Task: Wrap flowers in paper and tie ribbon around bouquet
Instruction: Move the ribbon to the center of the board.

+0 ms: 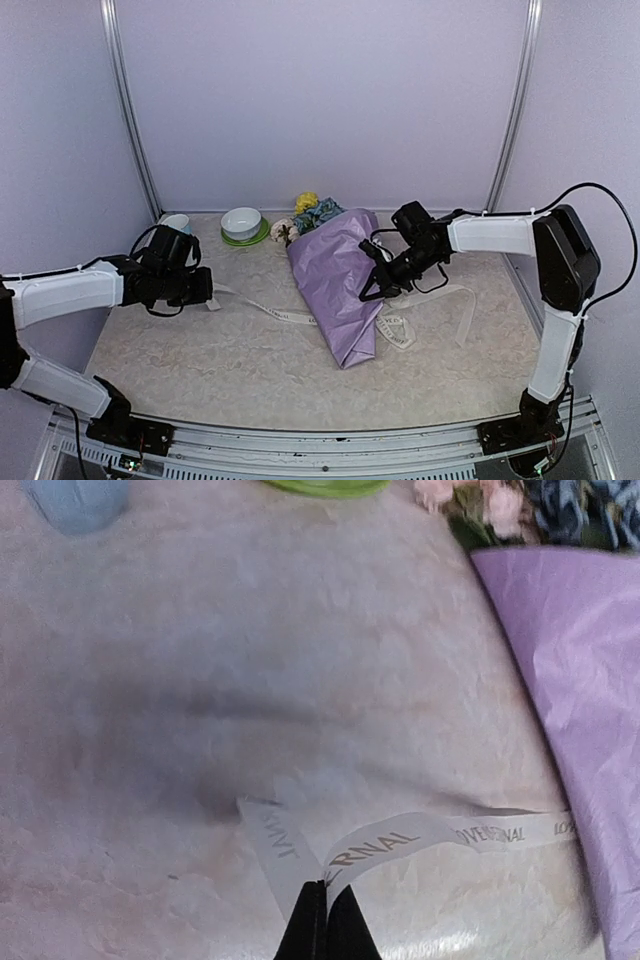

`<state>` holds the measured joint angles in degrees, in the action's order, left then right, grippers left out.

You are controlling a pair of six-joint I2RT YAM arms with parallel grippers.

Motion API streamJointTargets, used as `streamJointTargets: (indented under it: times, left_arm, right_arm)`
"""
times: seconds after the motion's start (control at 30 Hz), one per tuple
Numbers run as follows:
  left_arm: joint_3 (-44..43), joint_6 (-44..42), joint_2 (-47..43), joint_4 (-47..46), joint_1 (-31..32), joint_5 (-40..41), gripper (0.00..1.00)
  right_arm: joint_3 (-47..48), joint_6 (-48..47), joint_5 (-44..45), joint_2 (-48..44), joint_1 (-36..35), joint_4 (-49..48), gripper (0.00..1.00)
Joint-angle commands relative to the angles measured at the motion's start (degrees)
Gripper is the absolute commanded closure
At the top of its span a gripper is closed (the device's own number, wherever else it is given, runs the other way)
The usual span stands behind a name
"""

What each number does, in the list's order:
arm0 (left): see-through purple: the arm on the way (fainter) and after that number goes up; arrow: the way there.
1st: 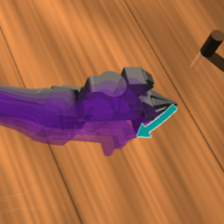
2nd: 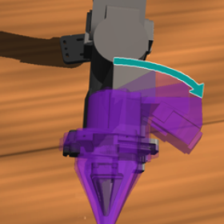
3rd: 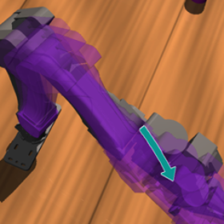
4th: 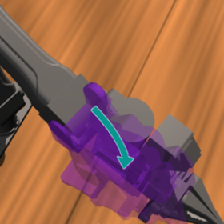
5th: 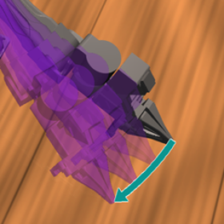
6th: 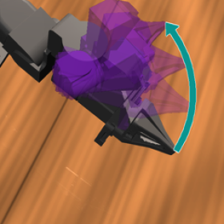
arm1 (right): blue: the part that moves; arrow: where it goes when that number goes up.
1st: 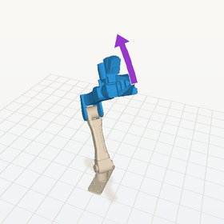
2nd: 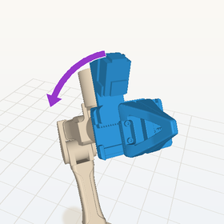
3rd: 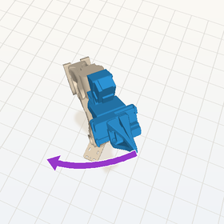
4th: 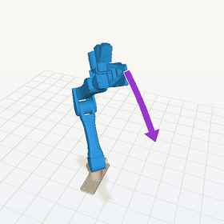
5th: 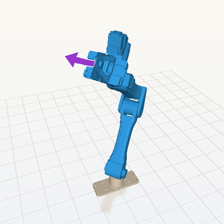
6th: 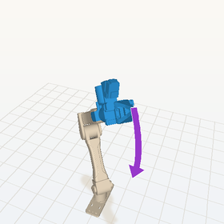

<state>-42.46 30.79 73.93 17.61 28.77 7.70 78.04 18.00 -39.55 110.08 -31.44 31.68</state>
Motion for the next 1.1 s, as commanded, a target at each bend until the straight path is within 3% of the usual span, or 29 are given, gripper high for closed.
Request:
streamJointTargets:
  times: [0.0,0.23,0.47,0.6,0.77,1.07]
  left_arm:
    - [-7.9,-3.7,-3.7,-0.6,-1.2,6.3,1.0]
    - [-22.4,-8.6,-6.6,3.1,1.3,5.0,1.0]
    - [-31.9,-14.5,-8.9,0.3,16.5,13.6,1.0]
    - [-37.0,-17.9,-6.3,-2.1,22.0,14.5,1.0]
    - [-39.2,-18.9,3.6,-6.2,23.8,7.3,1.0]
    - [-46.6,-15.8,34.2,-12.0,22.0,-12.0,1.0]
  right_arm:
    - [-4.2,0.0,-0.2,-3.1,-0.4,-2.8,1.0]
    - [-8.9,1.3,-1.5,-3.4,-0.4,-6.7,1.0]
    - [-11.7,2.6,-2.1,-3.4,-0.5,-9.6,1.0]
    - [-13.2,3.2,-2.4,-3.2,-0.8,-10.9,1.0]
    - [-15.0,4.0,-2.5,-2.9,-0.8,-13.1,1.0]
    - [-15.5,5.8,-0.7,-2.6,-0.8,-15.2,1.0]
